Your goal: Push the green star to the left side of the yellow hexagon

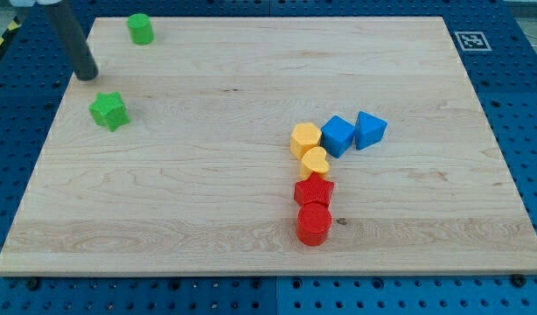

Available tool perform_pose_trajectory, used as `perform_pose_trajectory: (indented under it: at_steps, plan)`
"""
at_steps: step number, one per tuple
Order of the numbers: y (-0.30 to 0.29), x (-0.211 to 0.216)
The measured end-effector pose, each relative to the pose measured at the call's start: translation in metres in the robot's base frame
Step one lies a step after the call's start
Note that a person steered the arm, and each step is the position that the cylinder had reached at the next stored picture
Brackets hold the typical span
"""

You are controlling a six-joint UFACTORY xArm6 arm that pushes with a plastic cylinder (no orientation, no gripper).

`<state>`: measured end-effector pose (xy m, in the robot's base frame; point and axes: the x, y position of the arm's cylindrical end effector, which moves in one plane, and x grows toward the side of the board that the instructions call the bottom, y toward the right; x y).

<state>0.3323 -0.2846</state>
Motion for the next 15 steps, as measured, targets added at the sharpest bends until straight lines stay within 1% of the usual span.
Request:
perform_pose_trajectory:
  at_steps: [1,2,3,5,6,8,10,12,15]
  plan:
    - [-0.01,0.015]
    - [-0.01,0.044]
    - [-0.01,0.058]
    - [0.016,0.066]
    - [0.027,0.079]
    - [0.058,0.081]
    - [0.071,0.09]
    - [0.108,0.089]
    - [0.11,0.086]
